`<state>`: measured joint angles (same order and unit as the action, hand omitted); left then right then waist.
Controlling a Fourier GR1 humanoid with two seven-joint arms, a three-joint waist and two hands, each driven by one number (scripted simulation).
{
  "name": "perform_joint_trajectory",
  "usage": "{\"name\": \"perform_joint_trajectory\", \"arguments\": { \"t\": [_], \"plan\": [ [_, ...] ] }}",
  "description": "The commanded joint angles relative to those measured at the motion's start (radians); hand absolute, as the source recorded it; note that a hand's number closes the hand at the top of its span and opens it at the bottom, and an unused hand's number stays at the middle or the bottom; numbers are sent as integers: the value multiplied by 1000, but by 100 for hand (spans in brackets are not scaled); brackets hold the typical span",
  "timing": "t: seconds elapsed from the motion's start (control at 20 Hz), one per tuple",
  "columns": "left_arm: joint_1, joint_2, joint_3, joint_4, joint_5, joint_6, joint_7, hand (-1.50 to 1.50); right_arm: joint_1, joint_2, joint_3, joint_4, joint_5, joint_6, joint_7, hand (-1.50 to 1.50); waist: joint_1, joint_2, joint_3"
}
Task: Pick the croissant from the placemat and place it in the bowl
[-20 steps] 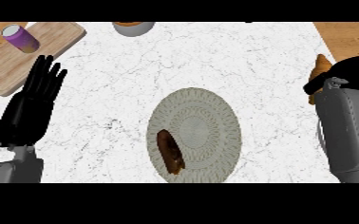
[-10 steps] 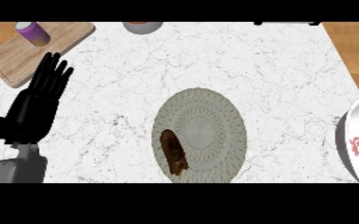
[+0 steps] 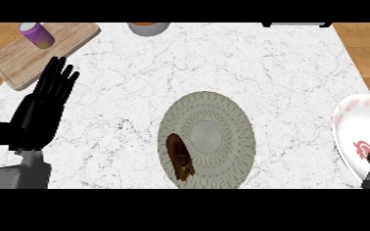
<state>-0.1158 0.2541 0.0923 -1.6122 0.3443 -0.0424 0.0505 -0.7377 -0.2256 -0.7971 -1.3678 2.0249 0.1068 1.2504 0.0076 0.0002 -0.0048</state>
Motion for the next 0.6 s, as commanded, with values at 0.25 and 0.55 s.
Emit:
{"name": "perform_joint_trajectory", "arguments": {
  "t": [0.25, 0.55],
  "plan": [
    [9, 10, 33, 22, 19, -19, -18, 0, 46, 207, -89, -283, 190, -37, 237, 150, -5, 1, 4],
    [38, 7, 30, 12, 25, -43, -27, 0, 227, 225, -178, -343, -12, -82, 178, 150, -1, 0, 6]
  ]
}}
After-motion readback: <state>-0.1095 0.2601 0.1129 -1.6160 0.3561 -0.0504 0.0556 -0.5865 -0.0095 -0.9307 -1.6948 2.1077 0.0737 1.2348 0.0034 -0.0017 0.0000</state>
